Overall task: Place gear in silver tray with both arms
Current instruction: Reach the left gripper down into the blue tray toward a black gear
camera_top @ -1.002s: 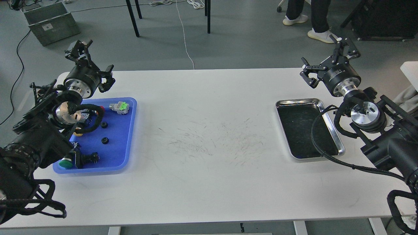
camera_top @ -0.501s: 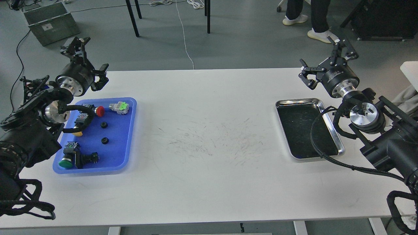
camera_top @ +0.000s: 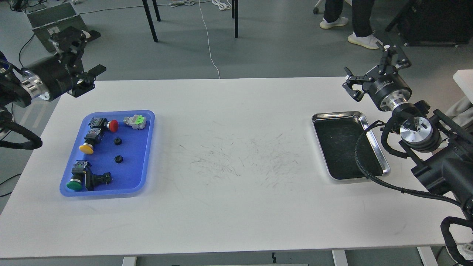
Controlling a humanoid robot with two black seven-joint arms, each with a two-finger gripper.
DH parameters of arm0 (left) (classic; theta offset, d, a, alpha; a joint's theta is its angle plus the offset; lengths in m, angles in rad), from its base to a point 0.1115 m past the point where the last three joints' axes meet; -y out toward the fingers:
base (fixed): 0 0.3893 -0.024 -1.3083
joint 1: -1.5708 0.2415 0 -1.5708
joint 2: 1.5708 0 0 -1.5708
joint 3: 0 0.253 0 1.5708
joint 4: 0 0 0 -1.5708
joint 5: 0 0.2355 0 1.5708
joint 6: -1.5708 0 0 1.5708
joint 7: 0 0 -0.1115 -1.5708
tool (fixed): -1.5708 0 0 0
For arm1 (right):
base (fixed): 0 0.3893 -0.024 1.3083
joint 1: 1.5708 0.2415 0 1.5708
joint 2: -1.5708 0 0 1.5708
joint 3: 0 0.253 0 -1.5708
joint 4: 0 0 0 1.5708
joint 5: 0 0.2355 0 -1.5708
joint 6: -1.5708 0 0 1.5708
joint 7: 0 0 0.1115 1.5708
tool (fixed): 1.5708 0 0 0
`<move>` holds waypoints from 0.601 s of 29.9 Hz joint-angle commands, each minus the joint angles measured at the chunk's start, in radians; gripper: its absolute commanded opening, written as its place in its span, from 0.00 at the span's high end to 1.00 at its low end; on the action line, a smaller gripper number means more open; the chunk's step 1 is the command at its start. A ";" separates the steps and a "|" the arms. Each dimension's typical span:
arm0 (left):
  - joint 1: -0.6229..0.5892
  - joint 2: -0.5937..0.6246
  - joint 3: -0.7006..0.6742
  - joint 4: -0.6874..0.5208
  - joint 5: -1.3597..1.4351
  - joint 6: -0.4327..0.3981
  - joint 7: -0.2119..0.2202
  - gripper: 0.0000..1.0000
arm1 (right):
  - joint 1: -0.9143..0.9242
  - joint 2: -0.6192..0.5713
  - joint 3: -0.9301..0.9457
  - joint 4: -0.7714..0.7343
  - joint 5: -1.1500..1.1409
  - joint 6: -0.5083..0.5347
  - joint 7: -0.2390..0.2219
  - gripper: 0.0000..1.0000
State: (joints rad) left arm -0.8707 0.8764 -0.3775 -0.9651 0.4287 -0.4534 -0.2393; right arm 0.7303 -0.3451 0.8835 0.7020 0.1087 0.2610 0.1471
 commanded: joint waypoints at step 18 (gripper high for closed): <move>0.068 0.148 0.132 -0.291 0.930 0.170 0.003 0.01 | 0.005 0.000 0.018 -0.002 -0.001 0.000 0.003 0.01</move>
State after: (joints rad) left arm -0.8056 1.0643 -0.2490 -1.2793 1.2180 -0.3247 -0.2376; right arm 0.7347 -0.3450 0.9021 0.6995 0.1075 0.2603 0.1474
